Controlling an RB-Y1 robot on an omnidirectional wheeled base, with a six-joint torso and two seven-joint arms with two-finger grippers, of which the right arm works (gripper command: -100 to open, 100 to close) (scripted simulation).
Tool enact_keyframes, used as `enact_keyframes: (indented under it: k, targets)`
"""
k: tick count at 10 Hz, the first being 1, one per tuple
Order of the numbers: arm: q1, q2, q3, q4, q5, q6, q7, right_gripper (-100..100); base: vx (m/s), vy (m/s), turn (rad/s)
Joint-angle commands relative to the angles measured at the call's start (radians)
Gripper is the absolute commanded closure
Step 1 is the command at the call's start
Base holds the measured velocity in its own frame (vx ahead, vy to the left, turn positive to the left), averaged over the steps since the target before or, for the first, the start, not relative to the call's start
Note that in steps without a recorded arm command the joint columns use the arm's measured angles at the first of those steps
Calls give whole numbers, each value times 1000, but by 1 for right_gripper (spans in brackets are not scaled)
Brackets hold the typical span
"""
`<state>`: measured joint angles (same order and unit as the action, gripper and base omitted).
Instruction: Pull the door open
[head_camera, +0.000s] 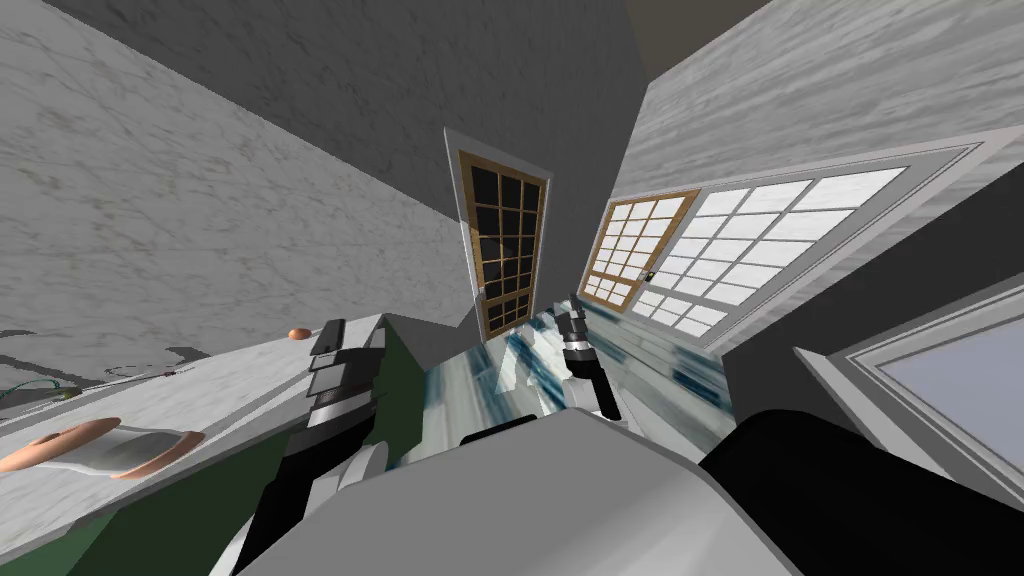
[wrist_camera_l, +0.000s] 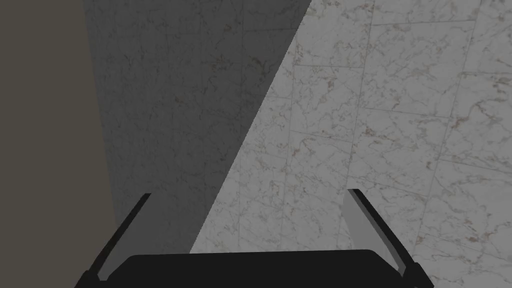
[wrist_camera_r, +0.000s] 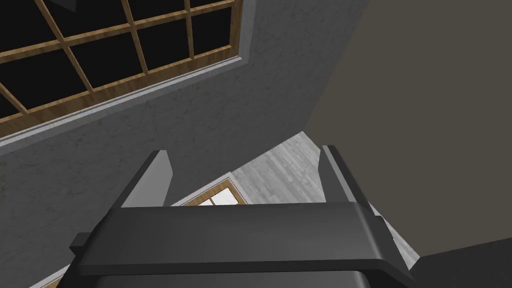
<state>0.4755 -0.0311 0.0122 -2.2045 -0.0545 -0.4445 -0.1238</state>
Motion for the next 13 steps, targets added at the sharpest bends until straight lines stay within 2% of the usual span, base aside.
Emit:
enact_keyframes:
  k: [1,13]
  targets:
    - [-7,-9,8,33,-28,-16,-26,-100,87,3,220]
    - [-58,-63,69,278,-236,-131,-218,-100,104,-15,172]
